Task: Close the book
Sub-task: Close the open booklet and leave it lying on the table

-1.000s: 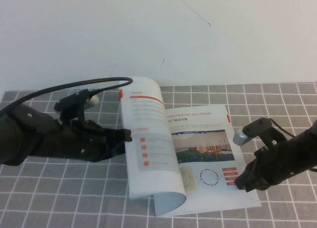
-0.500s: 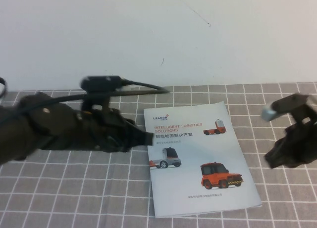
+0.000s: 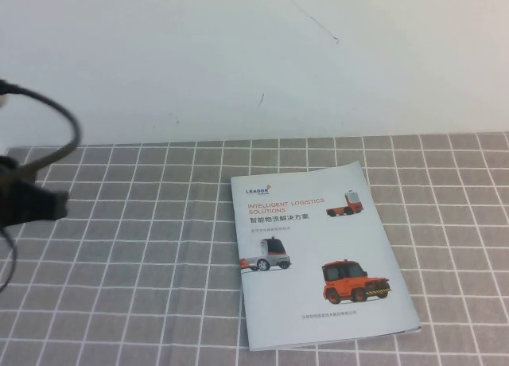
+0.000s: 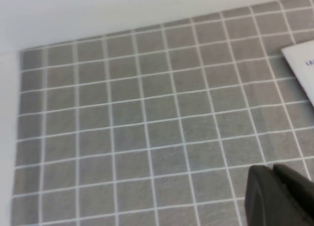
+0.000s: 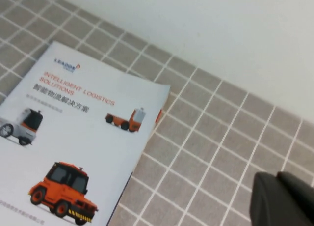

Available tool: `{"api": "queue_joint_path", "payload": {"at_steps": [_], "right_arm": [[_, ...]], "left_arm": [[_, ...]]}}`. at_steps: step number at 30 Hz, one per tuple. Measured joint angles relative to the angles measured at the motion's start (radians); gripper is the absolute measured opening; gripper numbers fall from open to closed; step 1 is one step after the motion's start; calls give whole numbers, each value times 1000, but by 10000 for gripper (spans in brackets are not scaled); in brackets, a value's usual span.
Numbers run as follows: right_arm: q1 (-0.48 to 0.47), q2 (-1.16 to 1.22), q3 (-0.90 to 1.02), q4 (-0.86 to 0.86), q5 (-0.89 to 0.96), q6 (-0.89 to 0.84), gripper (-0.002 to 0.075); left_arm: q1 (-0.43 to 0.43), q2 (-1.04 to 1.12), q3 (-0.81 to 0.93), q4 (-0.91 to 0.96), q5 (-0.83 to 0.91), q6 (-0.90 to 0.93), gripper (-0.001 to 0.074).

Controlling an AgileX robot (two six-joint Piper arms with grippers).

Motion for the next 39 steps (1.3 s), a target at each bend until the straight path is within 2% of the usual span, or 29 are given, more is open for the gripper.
{"api": "queue_joint_path", "payload": {"at_steps": [3, 8, 16, 24, 31, 39], "right_arm": [[0, -114, 22, 0, 9, -9, -3], [0, -317, 117, 0, -17, -21, -3], [0, -576, 385, 58, -25, -52, -3], [0, -757, 566, 142, 52, -123, -3], [0, -819, 582, 175, 89, -132, -3], [0, -819, 604, 184, 173, -137, -3]], "left_arm": [[1, -119, 62, 22, -15, -29, -4], [1, -356, 231, 0, -134, -33, -4], [1, -613, 449, -10, -263, 61, -3], [1, -729, 539, -19, -288, 81, -4], [1, -748, 600, -29, -290, 99, -4], [1, -748, 605, -126, -275, 99, -4]]}}
